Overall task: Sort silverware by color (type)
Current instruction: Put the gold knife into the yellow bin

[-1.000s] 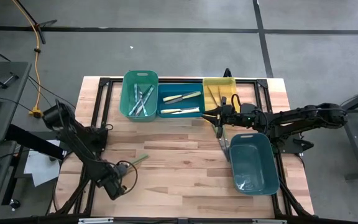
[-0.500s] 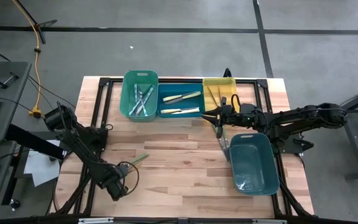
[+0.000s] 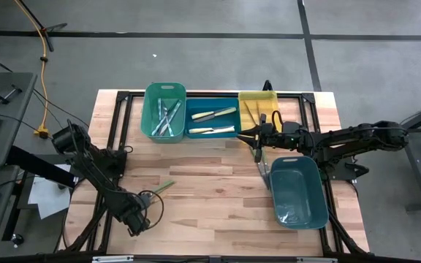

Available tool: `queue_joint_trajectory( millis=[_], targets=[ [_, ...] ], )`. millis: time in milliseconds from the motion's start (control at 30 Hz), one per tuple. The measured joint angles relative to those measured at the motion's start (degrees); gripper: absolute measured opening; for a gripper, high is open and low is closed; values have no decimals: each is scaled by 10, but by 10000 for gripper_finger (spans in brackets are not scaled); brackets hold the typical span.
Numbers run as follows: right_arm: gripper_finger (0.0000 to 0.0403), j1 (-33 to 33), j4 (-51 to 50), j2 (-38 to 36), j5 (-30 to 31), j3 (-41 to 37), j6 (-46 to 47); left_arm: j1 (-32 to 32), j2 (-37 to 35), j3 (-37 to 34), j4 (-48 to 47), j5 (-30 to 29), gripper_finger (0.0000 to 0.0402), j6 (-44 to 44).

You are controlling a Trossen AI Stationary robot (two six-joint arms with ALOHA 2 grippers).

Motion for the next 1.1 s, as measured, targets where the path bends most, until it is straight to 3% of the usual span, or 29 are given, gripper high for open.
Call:
queue_joint_trajectory(
  millis=[167,433,600,867,1033,1100],
  targets=[
    [67,0,0,0,0,0,0,0,-1,1,1,3,8,18],
    [67,0,0,0,0,0,0,1,-12,30,7,49,10,137],
    [67,0,2,0,0,0,0,6,-49,47,5,33,11,219],
    [67,0,1,0,0,0,0,53,-133,52,0,-144,11,370],
    [67,0,1,0,0,0,0,112,-200,52,16,-357,12,530],
    [67,0,1,0,0,0,0,142,-228,38,72,-434,12,616]
  ],
)
